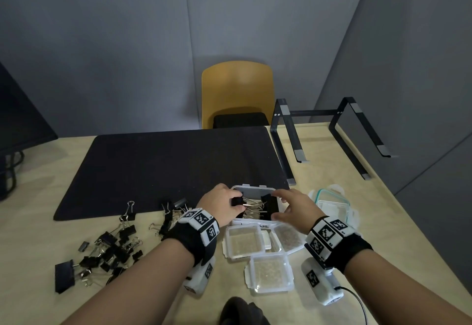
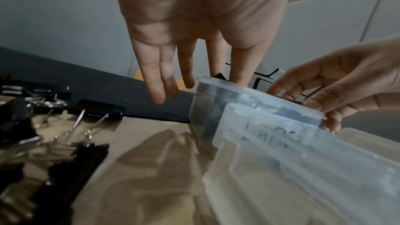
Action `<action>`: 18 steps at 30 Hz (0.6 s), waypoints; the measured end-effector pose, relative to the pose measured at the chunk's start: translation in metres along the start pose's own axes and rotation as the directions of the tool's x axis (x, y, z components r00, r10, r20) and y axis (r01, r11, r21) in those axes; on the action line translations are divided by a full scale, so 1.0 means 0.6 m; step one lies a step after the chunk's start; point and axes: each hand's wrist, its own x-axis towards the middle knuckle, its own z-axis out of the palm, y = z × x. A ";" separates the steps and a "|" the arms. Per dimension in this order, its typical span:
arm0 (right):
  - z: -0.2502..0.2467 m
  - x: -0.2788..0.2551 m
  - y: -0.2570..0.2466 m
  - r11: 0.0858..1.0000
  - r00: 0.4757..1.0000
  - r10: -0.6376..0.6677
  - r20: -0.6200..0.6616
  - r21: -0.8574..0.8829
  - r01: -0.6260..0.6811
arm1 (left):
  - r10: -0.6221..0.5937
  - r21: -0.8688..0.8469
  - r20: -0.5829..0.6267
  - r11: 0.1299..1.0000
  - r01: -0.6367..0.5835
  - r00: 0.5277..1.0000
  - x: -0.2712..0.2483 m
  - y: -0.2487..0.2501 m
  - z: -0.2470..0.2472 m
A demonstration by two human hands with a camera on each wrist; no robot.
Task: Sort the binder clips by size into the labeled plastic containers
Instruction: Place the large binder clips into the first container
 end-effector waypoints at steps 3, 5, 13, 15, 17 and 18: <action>-0.010 0.001 -0.002 0.999 1.000 0.005 0.031 -0.038 -0.004 | -0.029 -0.084 0.021 0.996 0.031 0.999 0.001 -0.007 0.002; -0.016 0.003 -0.004 0.998 0.999 0.016 0.047 -0.060 -0.013 | -0.035 -0.121 0.025 0.992 0.038 0.999 0.001 -0.010 0.003; -0.012 0.002 -0.011 0.996 0.997 0.014 0.071 -0.092 -0.007 | -0.037 -0.116 0.004 0.992 0.037 0.999 0.000 -0.011 0.008; -0.009 0.000 -0.011 0.997 0.998 -0.002 0.061 -0.080 0.007 | -0.029 -0.124 -0.023 0.992 0.026 0.999 -0.003 -0.015 0.010; -0.009 -0.003 -0.010 0.999 0.999 -0.011 0.031 -0.038 0.012 | -0.038 -0.160 -0.051 0.987 0.030 0.998 -0.005 -0.020 0.012; -0.010 -0.004 -0.010 1.000 1.000 -0.018 0.014 -0.020 0.018 | -0.044 -0.172 -0.060 0.985 0.033 0.997 -0.006 -0.021 0.013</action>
